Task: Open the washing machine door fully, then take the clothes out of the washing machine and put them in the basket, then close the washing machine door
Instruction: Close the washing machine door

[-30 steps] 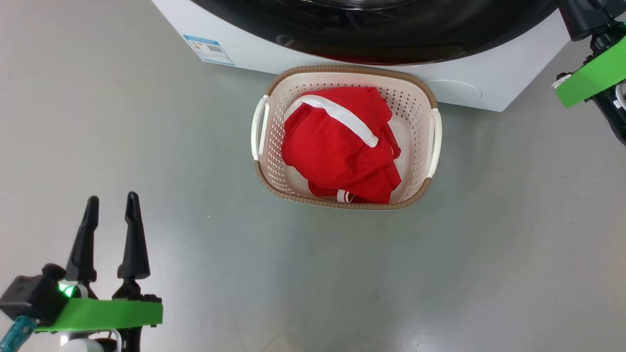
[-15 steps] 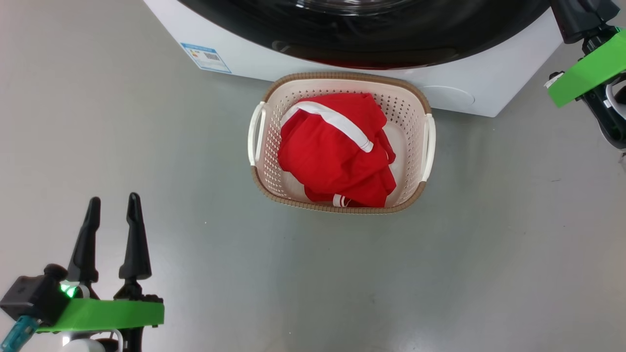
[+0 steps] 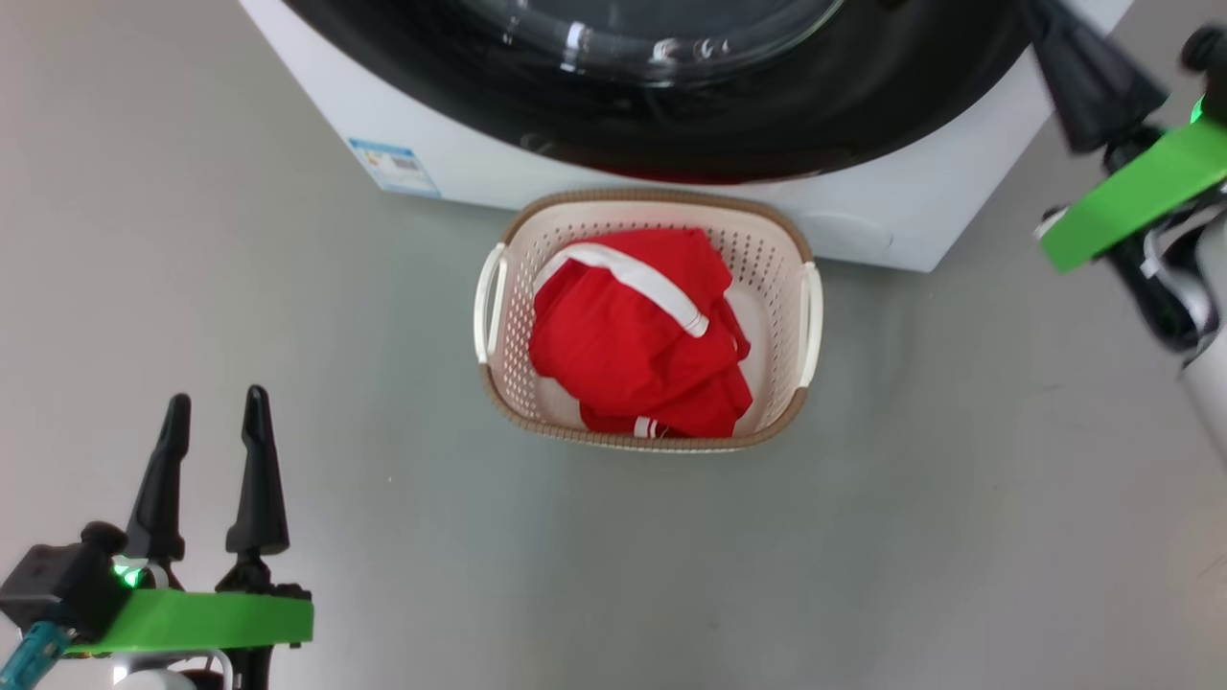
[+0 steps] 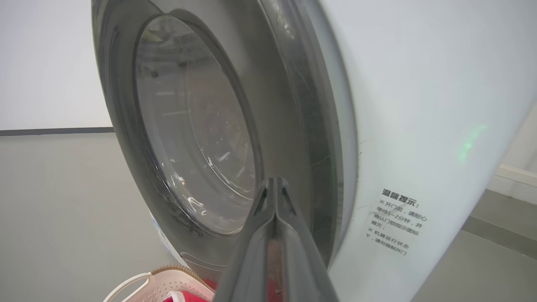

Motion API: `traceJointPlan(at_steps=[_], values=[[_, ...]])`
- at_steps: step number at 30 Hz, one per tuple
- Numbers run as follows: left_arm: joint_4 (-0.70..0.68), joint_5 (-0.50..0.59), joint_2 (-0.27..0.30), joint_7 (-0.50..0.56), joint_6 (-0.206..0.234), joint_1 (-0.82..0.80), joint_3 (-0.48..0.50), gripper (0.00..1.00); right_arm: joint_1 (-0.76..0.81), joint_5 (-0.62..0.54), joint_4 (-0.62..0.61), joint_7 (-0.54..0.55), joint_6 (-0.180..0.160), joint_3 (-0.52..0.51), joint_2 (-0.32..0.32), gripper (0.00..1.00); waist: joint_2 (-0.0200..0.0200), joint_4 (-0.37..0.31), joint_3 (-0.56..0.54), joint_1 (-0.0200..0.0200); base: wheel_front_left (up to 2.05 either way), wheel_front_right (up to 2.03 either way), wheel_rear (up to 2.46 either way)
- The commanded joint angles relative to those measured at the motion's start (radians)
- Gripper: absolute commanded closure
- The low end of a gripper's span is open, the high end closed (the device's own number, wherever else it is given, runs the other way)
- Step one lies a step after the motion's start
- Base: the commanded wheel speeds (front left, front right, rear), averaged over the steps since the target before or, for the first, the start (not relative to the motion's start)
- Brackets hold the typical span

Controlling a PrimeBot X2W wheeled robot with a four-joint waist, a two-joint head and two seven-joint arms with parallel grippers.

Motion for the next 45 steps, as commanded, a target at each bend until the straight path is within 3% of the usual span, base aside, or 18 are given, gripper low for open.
traceJointPlan(at_steps=[1,25,36,45], values=[[-0.015,0.005,0.035,-0.009,-0.003,0.008,0.035,0.00,0.057,0.014,-0.037,-0.005,-0.005,-0.003,0.011,0.00,-0.0001,-0.019,-0.036,0.0000,0.00,0.00,0.00],[-0.001,0.021,0.080,-0.009,-0.003,0.064,0.029,0.00,0.446,-0.032,-0.231,-0.005,-0.005,-0.195,0.118,0.00,-0.0001,-0.135,-0.211,0.0000,0.00,0.00,0.00],[0.006,0.001,0.094,-0.009,-0.003,0.098,0.021,0.00,0.617,-0.045,-0.303,-0.005,-0.005,-0.255,0.185,0.00,-0.0001,-0.186,-0.277,0.0000,0.00,0.00,0.00],[0.007,-0.030,0.109,-0.009,-0.003,0.124,0.006,0.00,0.702,-0.057,-0.328,-0.005,-0.005,-0.275,0.200,0.00,-0.0001,-0.221,-0.321,0.0000,0.00,0.00,0.00]])
